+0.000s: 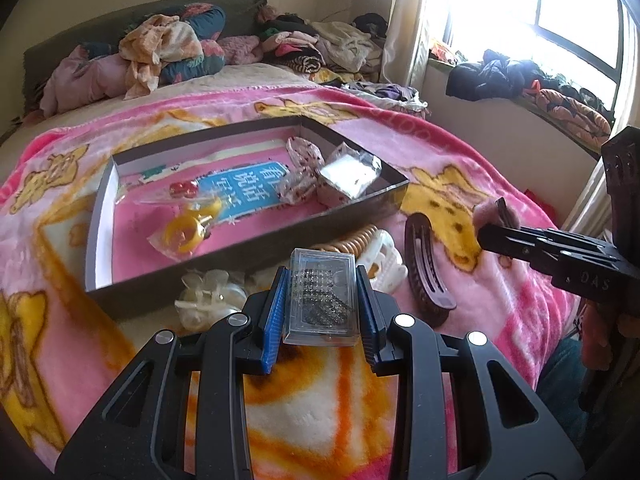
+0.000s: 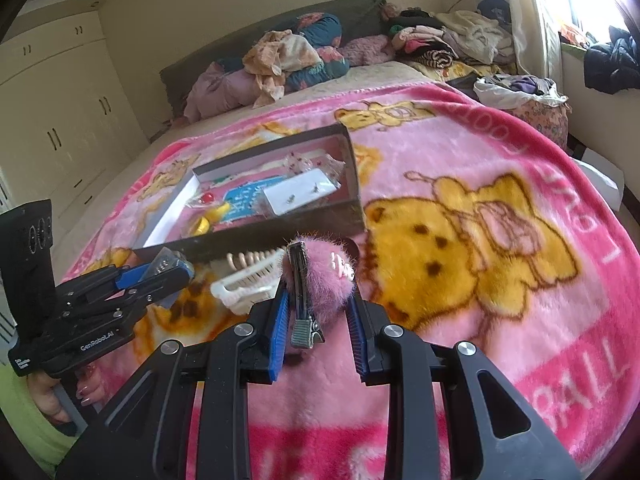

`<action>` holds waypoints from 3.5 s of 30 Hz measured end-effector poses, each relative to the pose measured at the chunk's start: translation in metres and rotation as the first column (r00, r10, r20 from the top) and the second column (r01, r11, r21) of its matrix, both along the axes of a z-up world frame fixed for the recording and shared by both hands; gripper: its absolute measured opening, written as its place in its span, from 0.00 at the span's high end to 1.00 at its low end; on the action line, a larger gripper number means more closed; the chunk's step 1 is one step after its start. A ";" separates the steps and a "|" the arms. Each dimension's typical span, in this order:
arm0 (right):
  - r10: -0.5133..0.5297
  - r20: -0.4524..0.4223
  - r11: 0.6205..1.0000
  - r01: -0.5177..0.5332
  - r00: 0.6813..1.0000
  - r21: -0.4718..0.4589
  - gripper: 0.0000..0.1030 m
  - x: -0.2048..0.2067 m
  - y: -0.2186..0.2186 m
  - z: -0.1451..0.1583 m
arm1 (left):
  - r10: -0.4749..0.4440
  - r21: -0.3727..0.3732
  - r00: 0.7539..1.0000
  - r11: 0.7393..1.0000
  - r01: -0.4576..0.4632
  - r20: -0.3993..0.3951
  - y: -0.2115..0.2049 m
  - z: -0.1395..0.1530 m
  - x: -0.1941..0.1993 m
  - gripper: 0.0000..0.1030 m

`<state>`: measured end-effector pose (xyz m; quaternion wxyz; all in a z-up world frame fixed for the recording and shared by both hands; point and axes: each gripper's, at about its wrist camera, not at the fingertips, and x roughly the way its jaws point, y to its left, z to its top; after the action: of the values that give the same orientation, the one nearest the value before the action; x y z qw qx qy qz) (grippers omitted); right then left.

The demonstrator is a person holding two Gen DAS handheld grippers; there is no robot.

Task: Organize jewelry
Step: 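Carry the clear box with the left gripper while the right gripper carries the pink clip toward the box, then lower the clear box with the left gripper while the right gripper lowers the pink clip, then open both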

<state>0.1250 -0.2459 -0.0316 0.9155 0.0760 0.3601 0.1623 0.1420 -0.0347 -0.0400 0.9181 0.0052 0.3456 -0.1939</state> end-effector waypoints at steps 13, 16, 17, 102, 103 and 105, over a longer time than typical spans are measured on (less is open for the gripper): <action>0.029 0.034 0.999 -0.029 0.999 0.016 0.75 0.020 0.020 0.018 | 0.038 -0.027 0.999 0.999 -0.038 0.021 0.020 0.010 0.022 0.76; 0.033 0.034 0.999 -0.033 0.999 0.015 0.75 0.025 0.023 0.020 | 0.048 -0.032 0.999 0.998 -0.048 0.025 0.025 0.011 0.026 0.76; 0.034 0.034 0.999 -0.035 0.999 0.015 0.75 0.025 0.023 0.020 | 0.053 -0.034 0.998 0.998 -0.052 0.028 0.027 0.012 0.028 0.76; 0.082 -0.052 0.993 -0.086 0.995 -0.087 0.58 0.178 0.046 -0.017 | -0.015 0.020 0.996 1.000 0.016 -0.086 0.012 -0.027 0.118 0.76; 0.082 -0.048 0.993 -0.085 0.996 -0.085 0.56 0.175 0.046 -0.015 | -0.014 0.020 0.996 1.000 0.016 -0.086 0.012 -0.027 0.117 0.76; 0.079 -0.041 0.993 -0.082 0.996 -0.084 0.55 0.171 0.045 -0.013 | -0.013 0.022 0.996 1.000 0.015 -0.084 0.012 -0.027 0.117 0.76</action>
<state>0.2958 -0.2007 -0.0450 0.9037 0.0251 0.3868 0.1822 0.2593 -0.0223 -0.0673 0.9012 0.0099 0.3861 -0.1966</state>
